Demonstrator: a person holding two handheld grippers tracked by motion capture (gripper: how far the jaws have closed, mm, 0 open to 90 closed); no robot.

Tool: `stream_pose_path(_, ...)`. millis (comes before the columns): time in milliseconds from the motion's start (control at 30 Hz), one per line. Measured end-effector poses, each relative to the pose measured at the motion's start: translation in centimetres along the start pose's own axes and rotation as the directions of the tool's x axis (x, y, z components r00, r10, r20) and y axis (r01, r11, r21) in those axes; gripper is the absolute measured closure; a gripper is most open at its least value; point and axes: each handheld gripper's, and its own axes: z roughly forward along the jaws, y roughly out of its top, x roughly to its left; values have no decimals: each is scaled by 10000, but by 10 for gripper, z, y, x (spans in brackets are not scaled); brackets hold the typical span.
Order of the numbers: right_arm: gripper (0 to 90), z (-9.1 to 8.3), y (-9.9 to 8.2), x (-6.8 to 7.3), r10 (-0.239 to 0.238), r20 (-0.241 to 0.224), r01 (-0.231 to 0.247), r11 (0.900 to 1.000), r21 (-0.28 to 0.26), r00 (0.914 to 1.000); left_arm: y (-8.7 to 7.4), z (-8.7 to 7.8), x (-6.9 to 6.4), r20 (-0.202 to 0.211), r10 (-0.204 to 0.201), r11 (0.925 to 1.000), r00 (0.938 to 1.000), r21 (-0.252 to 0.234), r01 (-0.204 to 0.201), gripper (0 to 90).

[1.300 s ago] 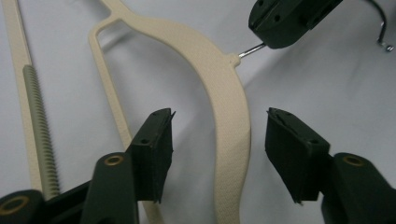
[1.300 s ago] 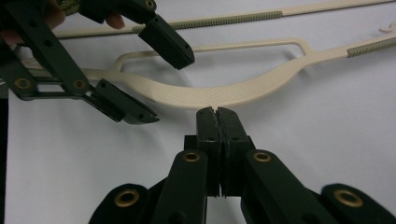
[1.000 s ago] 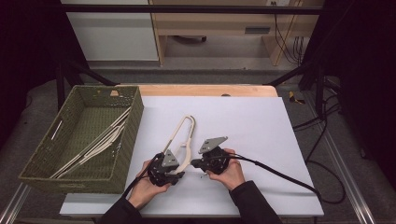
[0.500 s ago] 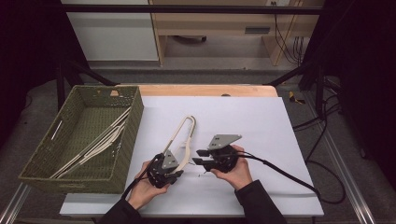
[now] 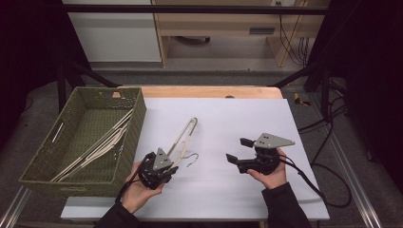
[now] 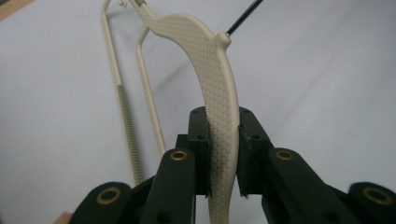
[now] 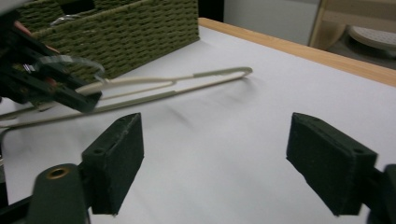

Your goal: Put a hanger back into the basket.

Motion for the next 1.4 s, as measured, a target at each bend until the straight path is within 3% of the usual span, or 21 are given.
stream_pose_path(267, 133, -19, -13, -14, 525, 635, -523, 9986, -40, 9966, 0, -17, 15, -977, -348, 9994, 9946, -124, 337, 820)
stream_pose_path(567, 93, -30, -19, -22, 755, 1026, -734, 9970, -237, 9919, -3, -28, 24, -1803, -848, 9957, 9799, -511, 767, 859)
stream_pose_path(667, 81, -32, -19, -22, 751, 1073, -725, 9970, -285, 9914, -2, -36, 26, -1554, -1140, 9902, 9812, -980, 996, 860)
stream_pose_path(800, 71, -32, -19, -23, 710, 1158, -684, 9973, -269, 9907, 2, -48, 23, -1638, -1020, 9873, 9812, -1375, 797, 860)
stream_pose_path(967, 71, -33, -19, -23, 694, 1156, -664, 9974, -295, 9909, 11, -68, 18, -1042, -839, 9783, 9910, -1975, 620, 860)
stream_pose_path(1000, 71, -34, -19, -24, 699, 1144, -670, 9973, -288, 9910, 13, -72, 16, -948, -909, 9733, 9913, -2192, 683, 860)
stream_pose_path(1033, 71, -34, -18, -24, 702, 1128, -675, 9973, -279, 9911, 15, -76, 15, -975, -739, 9711, 9925, -2334, 494, 860)
stream_pose_path(1133, 66, -34, -18, -24, 712, 1121, -682, 9972, -302, 9911, 20, -87, 11, -894, -484, 9679, 9948, -2501, 246, 860)
stream_pose_path(1400, 59, -40, -16, -25, 772, 1181, -710, 9959, -556, 9900, 40, -110, 16, -265, -230, 9571, 9994, -2894, 144, 860)
